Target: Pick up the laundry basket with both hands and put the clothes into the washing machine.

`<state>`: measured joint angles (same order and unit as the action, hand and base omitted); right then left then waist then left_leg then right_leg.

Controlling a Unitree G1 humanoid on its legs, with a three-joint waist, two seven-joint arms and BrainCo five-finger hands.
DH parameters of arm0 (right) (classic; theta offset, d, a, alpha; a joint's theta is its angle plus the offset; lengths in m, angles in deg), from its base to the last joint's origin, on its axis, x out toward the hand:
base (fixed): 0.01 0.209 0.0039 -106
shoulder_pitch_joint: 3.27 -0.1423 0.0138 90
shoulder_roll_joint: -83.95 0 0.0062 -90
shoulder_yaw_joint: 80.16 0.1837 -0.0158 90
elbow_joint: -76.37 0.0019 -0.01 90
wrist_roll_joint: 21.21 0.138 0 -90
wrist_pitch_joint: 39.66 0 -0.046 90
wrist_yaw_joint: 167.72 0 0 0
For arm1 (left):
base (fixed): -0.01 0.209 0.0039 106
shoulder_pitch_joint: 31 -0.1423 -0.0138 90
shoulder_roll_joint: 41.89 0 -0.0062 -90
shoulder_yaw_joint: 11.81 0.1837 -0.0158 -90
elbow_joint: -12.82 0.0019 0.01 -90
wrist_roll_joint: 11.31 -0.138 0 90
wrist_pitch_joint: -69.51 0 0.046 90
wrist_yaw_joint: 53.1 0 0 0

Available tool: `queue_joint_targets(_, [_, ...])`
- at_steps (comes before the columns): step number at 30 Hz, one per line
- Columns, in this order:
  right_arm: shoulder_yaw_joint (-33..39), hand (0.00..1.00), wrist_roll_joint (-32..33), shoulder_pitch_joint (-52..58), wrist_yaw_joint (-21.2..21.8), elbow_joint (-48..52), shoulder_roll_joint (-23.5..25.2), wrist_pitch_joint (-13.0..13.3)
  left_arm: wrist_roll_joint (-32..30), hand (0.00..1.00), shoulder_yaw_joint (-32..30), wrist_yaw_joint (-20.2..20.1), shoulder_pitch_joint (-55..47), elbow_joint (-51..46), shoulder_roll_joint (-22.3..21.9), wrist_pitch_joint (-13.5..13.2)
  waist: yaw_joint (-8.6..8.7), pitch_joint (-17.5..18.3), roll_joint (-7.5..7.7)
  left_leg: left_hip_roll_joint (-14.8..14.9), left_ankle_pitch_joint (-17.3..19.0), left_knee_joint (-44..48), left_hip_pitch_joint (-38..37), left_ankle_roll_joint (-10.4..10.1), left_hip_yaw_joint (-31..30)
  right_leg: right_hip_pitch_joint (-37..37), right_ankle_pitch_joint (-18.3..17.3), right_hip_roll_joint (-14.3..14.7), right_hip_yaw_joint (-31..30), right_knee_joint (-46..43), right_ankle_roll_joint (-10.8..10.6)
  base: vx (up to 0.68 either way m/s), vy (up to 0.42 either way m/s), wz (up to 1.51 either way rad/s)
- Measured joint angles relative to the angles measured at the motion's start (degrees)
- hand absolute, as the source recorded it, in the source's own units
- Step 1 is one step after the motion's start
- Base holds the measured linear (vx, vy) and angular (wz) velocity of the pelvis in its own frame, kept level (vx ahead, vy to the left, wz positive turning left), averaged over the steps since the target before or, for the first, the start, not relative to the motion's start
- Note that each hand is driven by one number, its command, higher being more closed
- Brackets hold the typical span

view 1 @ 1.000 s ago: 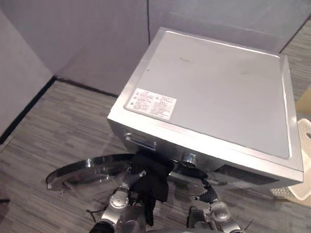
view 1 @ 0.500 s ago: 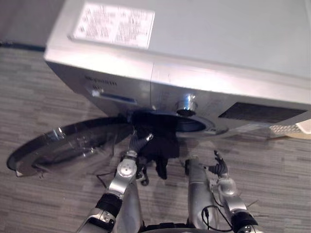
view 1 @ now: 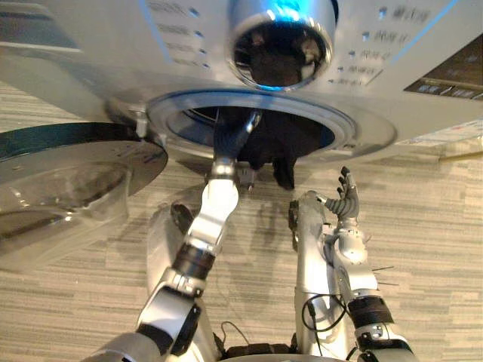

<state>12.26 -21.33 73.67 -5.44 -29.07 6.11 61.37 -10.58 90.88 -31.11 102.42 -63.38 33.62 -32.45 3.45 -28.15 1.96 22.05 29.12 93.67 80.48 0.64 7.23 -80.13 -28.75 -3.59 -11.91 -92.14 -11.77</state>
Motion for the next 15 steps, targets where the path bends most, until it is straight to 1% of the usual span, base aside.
queue_joint_targets(1, [-0.1,0.00,0.0,-0.1,0.1,1.1,0.0,0.1,-1.4,1.00,-0.3,1.0,4.1,0.2,1.0,0.4,0.61,0.0,0.00,0.3,0.0,0.9,1.6,0.0,-0.5,-1.4,0.0,0.5,0.1,-0.8,0.1,0.00,-0.050,-0.13])
queue_joint_targets(2, [-0.1,0.00,0.2,-0.2,0.1,1.9,0.1,0.8,-2.2,1.00,-1.1,1.7,7.9,0.9,2.1,0.5,0.79,-0.1,0.16,0.8,0.1,1.8,2.7,-0.1,-1.0,-2.4,0.0,1.0,0.3,-1.5,0.2,0.01,-0.047,-0.15])
queue_joint_targets(3, [-0.1,0.00,0.2,-0.2,0.2,2.0,0.2,1.0,-2.5,1.00,-1.3,1.9,9.0,1.3,2.4,0.5,0.92,-0.1,0.19,1.0,0.2,2.0,3.0,-0.2,-1.2,-2.7,0.0,1.1,0.3,-1.7,0.2,0.01,-0.041,-0.16])
queue_joint_targets(4, [-0.1,0.00,0.2,-0.2,0.3,2.8,0.9,1.7,-4.2,0.00,-2.1,3.2,14.6,4.6,4.0,0.9,1.44,-0.4,0.76,1.2,0.3,3.0,3.7,-0.3,-1.7,-3.5,-0.2,1.5,0.3,-2.7,0.5,0.02,-0.048,-0.10])
queue_joint_targets(5, [-0.2,0.00,0.2,-0.5,0.5,3.2,1.1,2.3,-5.0,0.00,-2.5,4.3,18.7,7.3,5.9,1.6,2.06,-0.6,1.09,1.5,0.3,3.6,4.7,-0.4,-2.4,-4.2,-0.3,1.7,0.7,-3.3,0.7,0.01,-0.047,-0.10])
queue_joint_targets(6, [-0.3,0.00,0.3,-0.6,0.5,3.5,1.1,2.5,-5.6,0.00,-2.9,4.6,20.9,9.1,6.9,1.8,2.26,-0.6,1.21,1.7,0.3,3.8,5.3,-0.4,-2.7,-4.7,-0.3,1.8,1.0,-3.4,0.7,0.01,-0.039,-0.09])
queue_joint_targets(7, [-0.2,0.00,0.5,-0.9,0.6,4.0,1.3,3.4,-6.6,0.00,-3.8,5.1,25.3,12.7,8.1,2.8,2.37,-1.0,2.02,2.0,0.3,4.1,6.1,-0.4,-2.7,-5.6,-0.2,1.9,1.0,-3.8,0.9,0.01,-0.031,-0.08])
queue_joint_targets(9, [0.0,0.00,1.2,-2.0,0.6,4.1,1.4,4.7,-8.6,0.00,-5.0,6.1,30.7,18.5,10.1,4.4,2.91,-1.3,2.51,2.0,0.3,4.9,8.5,-0.4,-3.8,-7.3,-0.1,1.9,1.8,-4.3,1.0,0.01,-0.026,-0.05])
queue_joint_targets(10, [0.0,0.00,1.3,-2.3,0.7,3.8,1.7,4.8,-9.6,0.00,-5.4,6.0,31.4,19.8,10.6,5.1,3.22,-1.3,2.51,2.0,0.3,5.1,9.1,-0.3,-4.3,-7.6,0.0,1.9,2.1,-4.4,1.0,0.00,0.000,0.00])
queue_joint_targets(11, [0.3,0.00,1.6,-2.9,1.3,2.9,2.1,4.9,-11.8,0.00,-6.1,5.7,31.8,23.4,11.7,7.2,3.78,-1.3,2.52,1.9,0.3,5.7,9.1,-0.3,-4.7,-7.4,-0.1,1.7,2.4,-5.0,1.0,0.00,0.000,0.00])
queue_joint_targets(12, [0.7,0.00,1.7,-2.8,1.6,2.9,2.1,5.1,-12.8,0.00,-6.2,5.6,31.8,23.9,11.9,7.8,3.71,-1.3,2.54,1.9,0.3,5.6,9.3,-0.3,-4.7,-7.6,-0.1,1.6,2.4,-5.0,1.1,0.01,-0.012,0.06])
queue_joint_targets(14, [1.2,0.00,2.0,-2.8,1.9,2.9,2.2,5.6,-16.9,0.00,-6.7,5.3,31.8,25.8,12.2,9.8,3.62,-1.4,2.74,1.8,0.3,5.4,9.5,-0.4,-4.7,-7.7,-0.3,1.4,2.5,-5.1,1.5,0.00,-0.019,0.09])
queue_joint_targets(15, [1.8,0.00,2.5,-2.7,2.6,2.7,2.2,5.9,-20.0,0.00,-6.7,4.3,31.8,26.9,12.3,10.7,3.40,-1.7,3.28,1.7,0.2,5.2,9.5,-0.6,-4.7,-7.8,-0.4,1.3,2.5,-5.2,1.6,0.00,-0.029,0.09])
